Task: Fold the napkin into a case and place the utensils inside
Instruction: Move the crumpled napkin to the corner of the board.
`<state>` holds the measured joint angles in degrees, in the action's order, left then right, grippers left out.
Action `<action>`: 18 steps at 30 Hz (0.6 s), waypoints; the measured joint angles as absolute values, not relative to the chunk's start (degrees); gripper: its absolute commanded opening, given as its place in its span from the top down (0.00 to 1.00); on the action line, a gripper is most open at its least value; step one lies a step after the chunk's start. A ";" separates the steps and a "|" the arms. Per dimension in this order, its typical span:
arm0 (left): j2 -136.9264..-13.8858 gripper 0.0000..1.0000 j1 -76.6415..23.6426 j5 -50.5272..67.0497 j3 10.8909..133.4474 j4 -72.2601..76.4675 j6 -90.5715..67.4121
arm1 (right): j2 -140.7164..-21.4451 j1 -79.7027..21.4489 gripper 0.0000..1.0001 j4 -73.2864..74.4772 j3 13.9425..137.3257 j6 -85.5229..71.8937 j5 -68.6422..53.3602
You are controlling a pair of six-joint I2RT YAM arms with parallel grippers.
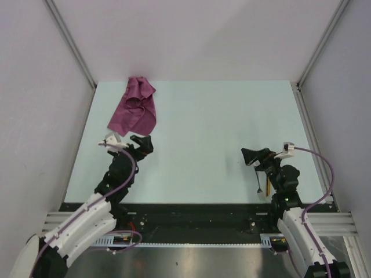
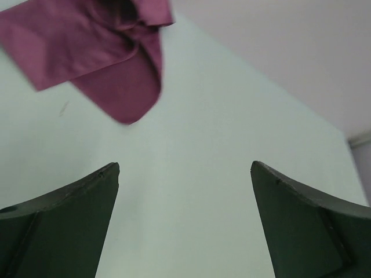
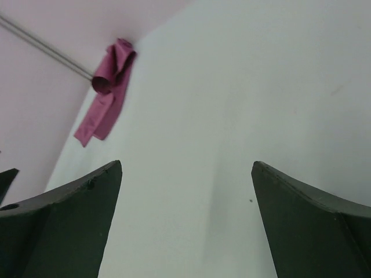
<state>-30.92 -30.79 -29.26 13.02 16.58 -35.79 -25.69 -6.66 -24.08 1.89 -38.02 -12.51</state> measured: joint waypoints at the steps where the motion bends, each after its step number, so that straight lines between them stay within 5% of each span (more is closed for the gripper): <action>1: -35.40 0.00 -30.65 -32.23 16.88 11.31 -38.61 | -26.52 -6.61 0.00 -22.31 2.15 -37.63 -11.75; 6: -48.14 0.00 -28.27 -35.00 31.48 0.34 -40.42 | -31.05 -6.20 0.00 -15.66 6.44 -36.60 -8.60; 18: -97.06 0.04 -0.99 -12.84 68.16 -12.82 -39.62 | -39.94 -5.89 0.00 -13.47 12.08 -35.92 -9.98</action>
<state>-97.06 -0.99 -12.84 68.16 -12.82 -39.62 -39.94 -5.89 -13.47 12.08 -35.92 -9.98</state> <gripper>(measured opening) 0.990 0.994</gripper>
